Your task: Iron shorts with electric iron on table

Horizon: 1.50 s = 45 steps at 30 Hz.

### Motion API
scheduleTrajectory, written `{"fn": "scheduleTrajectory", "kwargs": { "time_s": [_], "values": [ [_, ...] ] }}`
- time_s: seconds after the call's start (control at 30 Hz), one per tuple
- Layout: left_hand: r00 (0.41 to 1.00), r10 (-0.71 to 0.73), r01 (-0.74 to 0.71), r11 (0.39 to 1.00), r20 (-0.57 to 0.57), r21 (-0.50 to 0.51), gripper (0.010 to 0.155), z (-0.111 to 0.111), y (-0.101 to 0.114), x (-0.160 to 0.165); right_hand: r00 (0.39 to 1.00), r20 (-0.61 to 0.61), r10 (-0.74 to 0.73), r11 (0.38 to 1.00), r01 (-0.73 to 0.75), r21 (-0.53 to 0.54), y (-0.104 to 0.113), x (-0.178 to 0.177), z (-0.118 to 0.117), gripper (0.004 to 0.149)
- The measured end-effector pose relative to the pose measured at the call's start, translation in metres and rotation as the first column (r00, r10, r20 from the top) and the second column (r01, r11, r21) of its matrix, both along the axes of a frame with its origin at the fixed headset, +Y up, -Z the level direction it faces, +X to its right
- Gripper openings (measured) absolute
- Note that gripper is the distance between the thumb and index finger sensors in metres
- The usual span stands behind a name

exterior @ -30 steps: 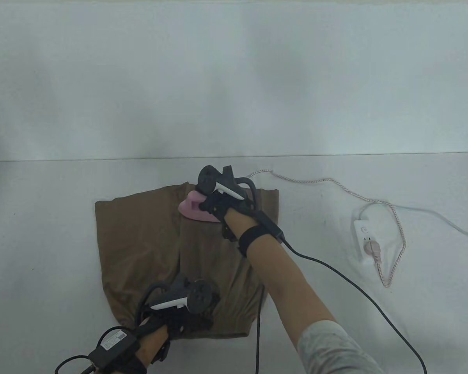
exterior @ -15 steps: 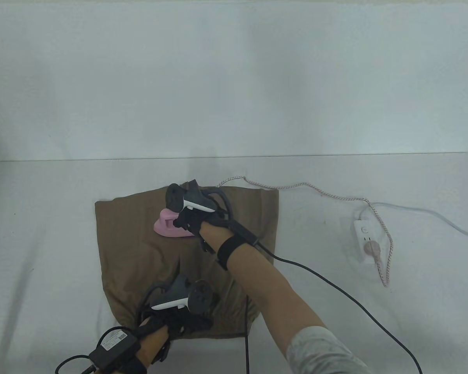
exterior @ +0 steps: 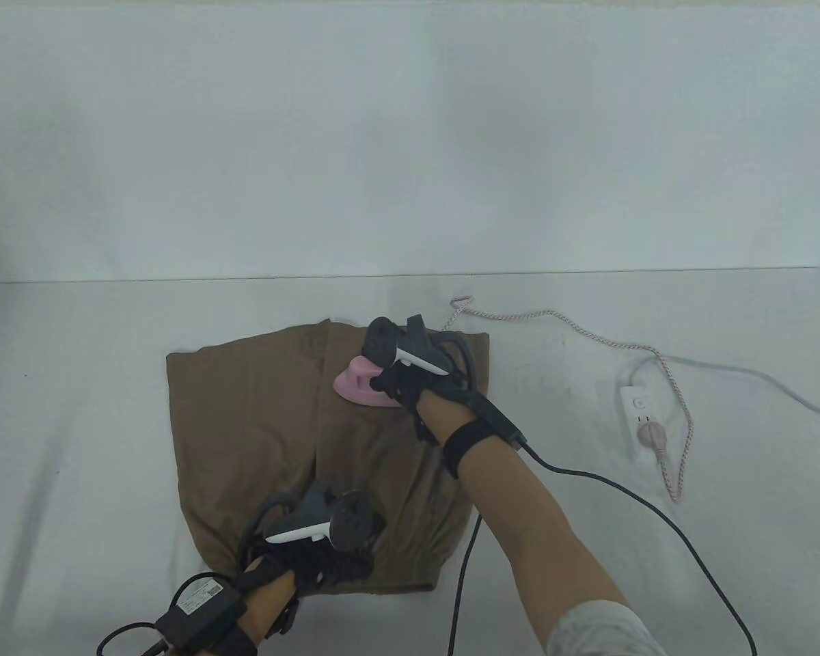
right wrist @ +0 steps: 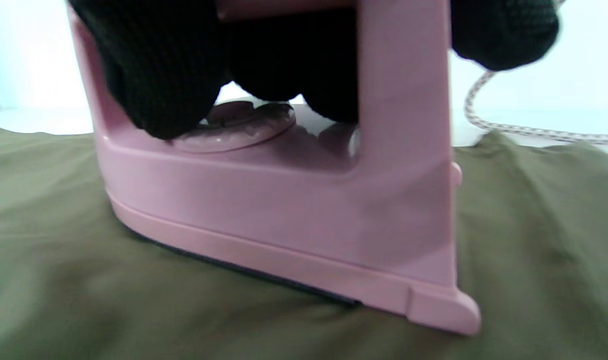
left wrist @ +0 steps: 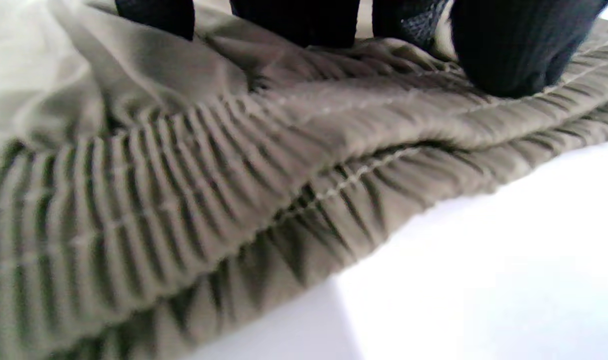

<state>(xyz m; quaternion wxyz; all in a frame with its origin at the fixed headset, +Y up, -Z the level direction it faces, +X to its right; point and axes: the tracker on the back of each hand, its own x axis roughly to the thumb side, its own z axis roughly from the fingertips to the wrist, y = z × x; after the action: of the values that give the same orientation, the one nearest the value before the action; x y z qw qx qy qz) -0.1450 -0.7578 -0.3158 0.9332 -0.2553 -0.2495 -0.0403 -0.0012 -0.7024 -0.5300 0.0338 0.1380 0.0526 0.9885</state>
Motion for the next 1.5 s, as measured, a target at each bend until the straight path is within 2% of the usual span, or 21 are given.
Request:
{"fn": "scheduleTrajectory", "kwargs": {
  "time_s": [0.33,0.57,0.8,1.03,1.2,1.37,1.5],
  "values": [
    [1.000,-0.009,0.009,1.000,0.007,0.000,0.074,0.000,0.000,0.001,0.991,0.126,0.035,0.999,-0.036,0.007,0.003,0.064,0.006,0.059],
    [1.000,-0.005,0.005,1.000,0.015,0.000,0.074,0.000,0.000,0.001,0.982,0.189,-0.027,1.000,0.025,0.012,0.000,0.071,0.010,0.060],
    [1.000,-0.012,0.012,1.000,0.022,0.002,0.074,0.000,0.000,0.002,0.987,0.153,-0.042,0.999,0.038,0.027,0.001,0.033,0.017,0.060],
    [1.000,0.008,-0.008,1.000,0.023,-0.002,0.074,0.000,-0.002,0.000,0.994,0.047,-0.100,0.994,0.098,0.038,0.000,-0.032,0.025,0.061],
    [1.000,0.007,-0.007,1.000,0.024,-0.004,0.074,0.000,-0.002,0.000,0.997,-0.063,-0.042,0.998,0.046,0.051,0.004,-0.080,0.033,0.061],
    [1.000,0.005,-0.005,1.000,0.023,-0.004,0.074,0.000,-0.002,0.001,0.993,-0.113,-0.019,0.998,0.025,0.052,0.003,-0.108,0.042,0.061],
    [1.000,0.001,-0.001,1.000,0.024,-0.004,0.075,0.000,-0.002,0.001,0.992,-0.128,0.022,0.997,-0.012,0.074,0.000,-0.114,0.047,0.061]
  ]
}}
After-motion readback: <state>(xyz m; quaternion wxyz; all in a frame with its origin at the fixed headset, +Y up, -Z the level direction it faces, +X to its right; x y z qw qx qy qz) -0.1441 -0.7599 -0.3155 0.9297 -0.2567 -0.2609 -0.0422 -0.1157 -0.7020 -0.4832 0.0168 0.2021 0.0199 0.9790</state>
